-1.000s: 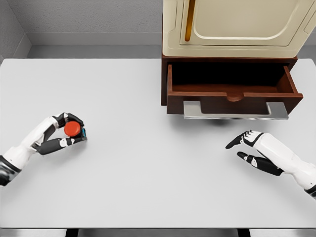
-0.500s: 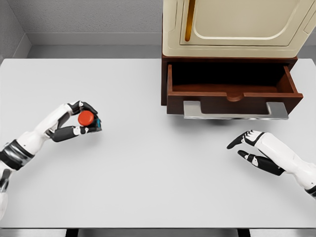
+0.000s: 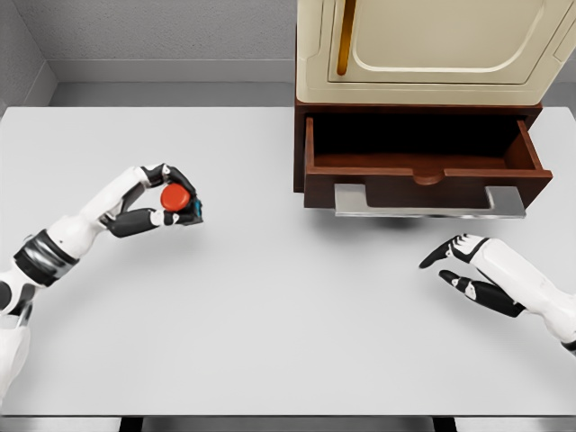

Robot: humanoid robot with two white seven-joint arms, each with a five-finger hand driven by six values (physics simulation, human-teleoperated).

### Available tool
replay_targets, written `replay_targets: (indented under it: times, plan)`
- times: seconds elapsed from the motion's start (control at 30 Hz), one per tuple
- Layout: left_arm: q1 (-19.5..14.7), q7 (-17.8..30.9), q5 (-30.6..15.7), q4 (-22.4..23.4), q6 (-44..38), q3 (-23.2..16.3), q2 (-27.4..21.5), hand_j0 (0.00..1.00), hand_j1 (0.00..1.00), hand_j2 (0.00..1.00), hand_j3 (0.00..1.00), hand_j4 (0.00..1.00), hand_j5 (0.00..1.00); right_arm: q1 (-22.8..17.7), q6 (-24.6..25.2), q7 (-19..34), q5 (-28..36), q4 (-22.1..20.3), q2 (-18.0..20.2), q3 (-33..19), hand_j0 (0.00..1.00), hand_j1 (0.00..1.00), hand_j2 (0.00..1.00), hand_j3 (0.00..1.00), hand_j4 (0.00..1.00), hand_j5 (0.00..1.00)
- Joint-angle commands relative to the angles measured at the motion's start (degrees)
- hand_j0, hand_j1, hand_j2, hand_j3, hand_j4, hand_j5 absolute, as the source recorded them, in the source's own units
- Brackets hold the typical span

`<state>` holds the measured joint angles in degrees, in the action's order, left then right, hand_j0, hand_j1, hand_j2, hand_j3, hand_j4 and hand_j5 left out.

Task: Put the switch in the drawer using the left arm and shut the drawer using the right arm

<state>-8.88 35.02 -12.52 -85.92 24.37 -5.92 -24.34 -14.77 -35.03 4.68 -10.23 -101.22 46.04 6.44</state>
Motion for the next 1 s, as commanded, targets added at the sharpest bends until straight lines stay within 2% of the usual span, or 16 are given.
replay_targets:
  times: [0.0,0.3,0.37,0.43,0.53,0.63,0.77,0.83,0.97]
  plan:
    - [-0.1,0.0,-0.4,0.0,-0.1,-0.5,0.2,0.43,0.43,0.43,0.43,0.43,0.43,0.0,0.0,0.1,0.4,0.0,0.1,-0.1,0.54,0.54,0.54,0.54,0.54,0.54]
    - [-1.1,0.0,-0.4,-1.6,0.0,-1.1,1.6,0.43,0.43,0.43,0.43,0.43,0.43,-0.4,0.0,0.2,0.3,0.0,-0.2,-0.1,0.54,0.54,0.54,0.54,0.54,0.54]
    - [-1.4,0.0,-0.4,-2.1,-0.1,-1.2,1.7,0.43,0.43,0.43,0.43,0.43,0.43,-0.4,0.0,2.7,0.4,0.0,-0.3,-0.2,0.54,0.54,0.54,0.54,0.54,0.54]
    - [-1.9,0.0,-0.4,-2.1,-0.1,-1.4,1.8,0.43,0.43,0.43,0.43,0.43,0.43,-0.4,0.0,2.6,0.4,0.0,-0.4,-0.2,0.54,0.54,0.54,0.54,0.54,0.54]
    - [-3.1,0.0,-0.3,-2.1,-0.1,-2.1,2.8,0.43,0.43,0.43,0.43,0.43,0.43,-0.3,0.0,2.4,2.1,0.0,-0.3,0.0,0.46,0.46,0.46,0.46,0.46,0.46]
    - [-4.8,0.0,-0.3,-2.1,-0.1,-3.3,3.6,0.43,0.43,0.43,0.43,0.43,0.43,0.0,0.0,2.4,2.8,0.0,-0.4,-0.2,0.46,0.46,0.46,0.46,0.46,0.46]
    - [-6.4,0.0,-0.2,-1.9,-0.4,-4.2,4.6,0.43,0.43,0.43,0.43,0.43,0.43,0.2,0.0,2.3,3.7,0.0,0.5,-0.5,0.46,0.46,0.46,0.46,0.46,0.46]
    - [-6.9,0.0,-0.2,-2.1,-3.4,-4.5,4.8,0.43,0.43,0.43,0.43,0.43,0.43,0.2,0.0,2.4,4.5,0.0,2.0,-0.7,0.46,0.46,0.46,0.46,0.46,0.46]
    - [-8.4,0.0,2.1,-2.1,-3.7,-4.5,7.2,0.43,0.43,0.43,0.43,0.43,0.43,0.1,0.0,2.4,4.9,0.0,3.5,-1.1,0.47,0.47,0.47,0.47,0.47,0.47]
